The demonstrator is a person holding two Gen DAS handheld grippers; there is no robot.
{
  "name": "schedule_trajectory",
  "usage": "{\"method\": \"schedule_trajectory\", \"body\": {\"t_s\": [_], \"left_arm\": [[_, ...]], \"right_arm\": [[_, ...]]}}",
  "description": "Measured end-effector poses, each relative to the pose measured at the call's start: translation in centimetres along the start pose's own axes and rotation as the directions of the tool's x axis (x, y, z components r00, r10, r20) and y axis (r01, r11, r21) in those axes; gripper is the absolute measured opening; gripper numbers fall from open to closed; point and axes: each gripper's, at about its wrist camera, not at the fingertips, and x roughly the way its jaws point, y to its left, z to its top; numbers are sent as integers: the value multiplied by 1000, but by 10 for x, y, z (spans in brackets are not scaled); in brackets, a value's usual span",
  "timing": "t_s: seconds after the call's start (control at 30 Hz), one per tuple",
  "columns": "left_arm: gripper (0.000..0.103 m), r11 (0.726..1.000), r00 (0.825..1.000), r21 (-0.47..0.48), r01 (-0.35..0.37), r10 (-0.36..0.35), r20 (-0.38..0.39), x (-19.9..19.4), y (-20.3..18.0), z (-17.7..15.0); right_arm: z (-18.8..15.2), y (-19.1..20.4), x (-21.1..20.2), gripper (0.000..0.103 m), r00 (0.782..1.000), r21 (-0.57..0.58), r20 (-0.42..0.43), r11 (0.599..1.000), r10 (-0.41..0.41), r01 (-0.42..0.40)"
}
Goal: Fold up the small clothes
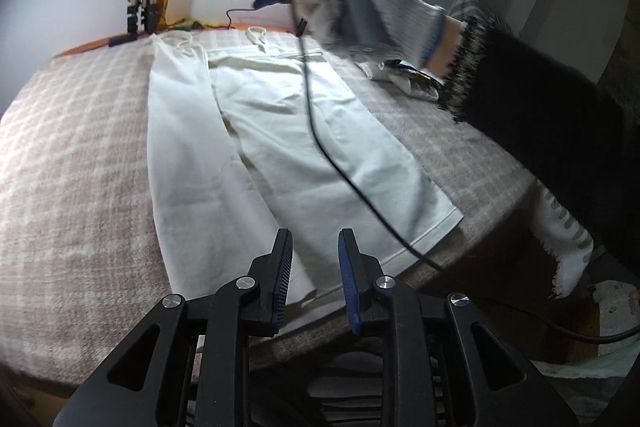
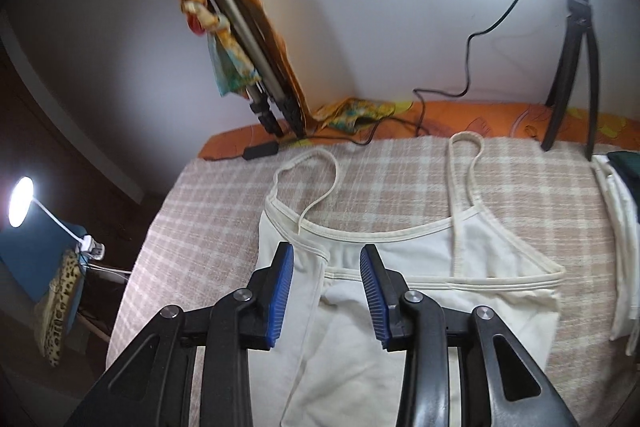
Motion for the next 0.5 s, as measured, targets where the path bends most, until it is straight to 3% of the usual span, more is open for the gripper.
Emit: {"method": "schedule_trajectory", "body": {"t_s": [0.33, 0.5], "left_arm": [[22, 998, 1000, 66, 21, -22, 3, 12, -36, 3], [22, 993, 999, 116, 33, -32, -8, 27, -64, 5]], "right_arm": [[-19, -62, -94, 37, 996, 35, 83, 999, -36, 34], [-35, -97, -119, 37, 993, 69, 88, 995, -80, 75]]}}
